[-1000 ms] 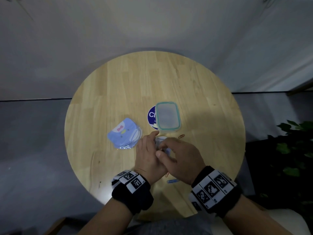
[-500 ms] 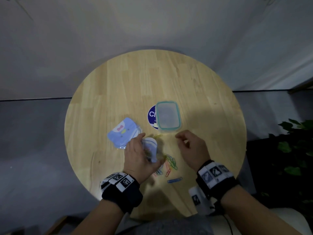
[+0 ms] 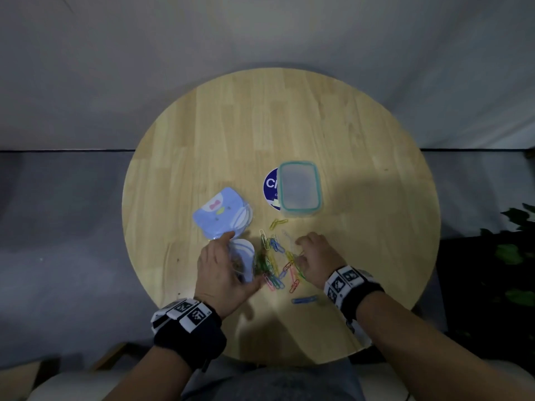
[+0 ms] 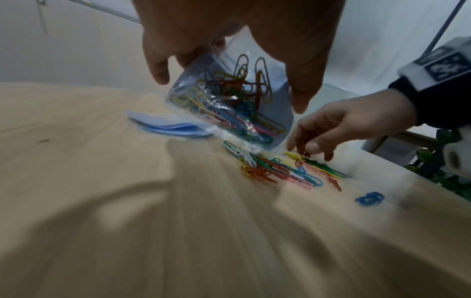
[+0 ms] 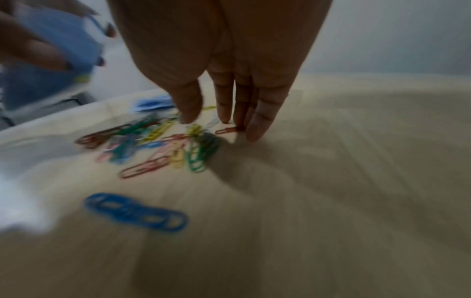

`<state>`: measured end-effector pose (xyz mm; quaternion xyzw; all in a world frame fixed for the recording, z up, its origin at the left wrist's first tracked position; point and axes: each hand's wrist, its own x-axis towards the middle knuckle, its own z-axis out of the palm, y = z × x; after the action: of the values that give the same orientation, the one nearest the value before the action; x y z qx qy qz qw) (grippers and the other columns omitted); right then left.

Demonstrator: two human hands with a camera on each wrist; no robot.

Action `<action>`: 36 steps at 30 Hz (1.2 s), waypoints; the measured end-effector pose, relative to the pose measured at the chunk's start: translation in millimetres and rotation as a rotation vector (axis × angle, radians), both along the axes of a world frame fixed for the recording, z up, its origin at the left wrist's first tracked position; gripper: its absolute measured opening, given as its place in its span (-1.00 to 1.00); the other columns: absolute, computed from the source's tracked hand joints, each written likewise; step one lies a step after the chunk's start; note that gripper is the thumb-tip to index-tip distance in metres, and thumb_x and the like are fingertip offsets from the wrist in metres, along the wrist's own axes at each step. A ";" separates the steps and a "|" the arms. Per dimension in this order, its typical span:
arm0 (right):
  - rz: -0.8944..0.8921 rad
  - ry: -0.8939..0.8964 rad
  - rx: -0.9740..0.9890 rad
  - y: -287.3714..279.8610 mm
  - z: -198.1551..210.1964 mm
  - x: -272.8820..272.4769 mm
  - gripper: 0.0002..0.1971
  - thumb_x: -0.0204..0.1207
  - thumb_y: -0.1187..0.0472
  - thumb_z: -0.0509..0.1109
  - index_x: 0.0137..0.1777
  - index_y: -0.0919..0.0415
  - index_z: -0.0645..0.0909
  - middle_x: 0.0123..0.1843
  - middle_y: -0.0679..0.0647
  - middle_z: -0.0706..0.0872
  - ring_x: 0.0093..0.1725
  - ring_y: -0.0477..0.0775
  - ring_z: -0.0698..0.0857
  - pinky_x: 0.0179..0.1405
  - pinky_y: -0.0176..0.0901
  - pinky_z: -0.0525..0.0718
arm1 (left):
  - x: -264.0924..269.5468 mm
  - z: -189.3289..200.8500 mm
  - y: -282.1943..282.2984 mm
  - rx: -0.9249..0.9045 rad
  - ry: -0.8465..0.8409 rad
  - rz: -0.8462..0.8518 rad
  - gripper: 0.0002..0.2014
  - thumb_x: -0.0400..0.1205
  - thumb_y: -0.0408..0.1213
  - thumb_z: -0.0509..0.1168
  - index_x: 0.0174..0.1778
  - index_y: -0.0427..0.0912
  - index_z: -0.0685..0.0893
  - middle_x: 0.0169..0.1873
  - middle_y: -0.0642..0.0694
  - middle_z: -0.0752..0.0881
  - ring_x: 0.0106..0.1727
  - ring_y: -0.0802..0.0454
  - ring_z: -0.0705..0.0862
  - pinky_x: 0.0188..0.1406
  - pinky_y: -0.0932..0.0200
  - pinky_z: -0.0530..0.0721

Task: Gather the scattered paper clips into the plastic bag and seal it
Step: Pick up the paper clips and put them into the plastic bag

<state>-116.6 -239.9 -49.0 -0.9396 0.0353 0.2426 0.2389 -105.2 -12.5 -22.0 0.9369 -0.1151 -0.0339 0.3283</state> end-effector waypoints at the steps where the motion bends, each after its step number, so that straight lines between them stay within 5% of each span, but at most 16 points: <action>1: 0.030 0.037 0.023 5.4 2.7 -7.6 -0.41 0.37 0.02 0.46 0.36 0.21 0.43 0.29 0.16 0.46 0.34 0.19 0.40 0.29 0.03 0.53 | 0.2 -2.0 -1.3 0.010 0.012 -0.001 0.00 0.07 0.10 0.59 0.38 -0.20 0.35 -0.01 -0.12 0.60 0.03 -0.12 0.55 0.02 0.11 0.46; 4: 0.156 0.125 -0.044 16.3 8.7 -23.5 -0.04 0.00 -0.15 0.63 0.40 0.16 0.35 0.29 0.11 0.40 0.32 0.16 0.34 0.35 0.01 0.48 | 2.6 -6.6 -6.4 0.014 0.045 -0.009 0.00 0.08 0.20 0.49 0.40 -0.13 0.30 0.03 -0.15 0.58 0.06 -0.20 0.58 0.08 0.00 0.52; 9: 0.167 0.016 -0.096 24.9 4.2 -31.9 -0.56 0.37 0.22 0.43 0.27 0.25 0.50 0.27 0.20 0.51 0.31 0.24 0.45 0.34 -0.03 0.44 | 4.7 -8.5 -12.5 0.033 0.039 -0.035 0.00 0.09 0.24 0.43 0.42 -0.14 0.30 0.07 -0.15 0.55 0.07 -0.21 0.56 0.08 0.04 0.46; 13: 0.066 -0.060 -0.090 30.2 -2.2 -29.7 -0.71 0.31 0.47 0.33 0.03 0.29 0.64 0.05 0.25 0.66 0.12 0.30 0.61 0.14 -0.05 0.58 | 2.2 -9.5 -10.6 0.032 0.045 -0.037 0.01 0.09 0.21 0.47 0.42 -0.17 0.33 0.06 -0.15 0.56 0.06 -0.22 0.58 0.09 -0.02 0.53; 21: -0.345 -0.003 0.092 12.6 6.8 -14.0 -0.96 0.36 0.37 0.41 -0.20 0.29 0.69 -0.19 0.16 0.71 -0.14 0.19 0.66 -0.19 -0.20 0.52 | -5.2 -10.2 -15.5 0.003 0.083 -0.059 -0.03 0.10 0.20 0.46 0.40 -0.19 0.37 0.04 -0.13 0.59 0.03 -0.18 0.59 0.07 -0.03 0.57; 24: -0.526 -0.035 0.227 4.0 29.1 -10.0 -0.93 0.29 0.40 0.48 -0.28 0.23 0.72 -0.35 0.05 0.68 -0.25 0.05 0.65 -0.22 -0.28 0.54 | -2.7 -6.6 -23.2 -0.036 0.080 -0.067 -0.03 0.12 0.25 0.51 0.38 -0.13 0.35 0.04 -0.11 0.60 0.08 -0.13 0.60 0.14 -0.07 0.59; 27: -0.645 -0.094 0.447 5.7 66.1 -3.4 -0.86 0.26 0.44 0.48 -0.33 0.17 0.72 -0.41 0.06 0.71 -0.36 0.01 0.66 -0.26 -0.15 0.68 | -1.1 -2.4 -33.4 -0.052 0.046 -0.101 -0.03 0.15 0.27 0.51 0.39 -0.11 0.32 0.04 -0.13 0.60 0.08 -0.17 0.62 0.12 -0.09 0.60; 31: -0.807 -0.175 0.774 20.4 103.9 13.3 -0.85 0.28 0.54 0.47 -0.29 0.29 0.71 -0.42 0.17 0.70 -0.48 -0.01 0.62 -0.41 -0.17 0.69 | 0.3 2.3 -48.7 -0.091 0.048 -0.120 -0.01 0.13 0.25 0.43 0.42 -0.19 0.36 0.02 -0.16 0.58 0.07 -0.21 0.60 0.10 -0.09 0.59; 36: -0.746 -0.363 0.664 31.1 108.8 19.0 -0.78 0.30 0.49 0.46 -0.31 0.11 0.70 -0.42 0.00 0.73 -0.40 -0.03 0.67 -0.24 -0.10 0.74 | 4.3 7.9 -63.2 -0.148 0.011 -0.118 0.02 0.11 0.23 0.50 0.44 -0.20 0.34 0.09 -0.12 0.57 0.09 -0.03 0.50 0.10 0.25 0.36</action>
<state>-97.6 -208.7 59.9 -0.7638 0.2463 -0.0273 0.5959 -100.9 -75.7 -14.1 0.9015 -0.1706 -0.0497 0.3946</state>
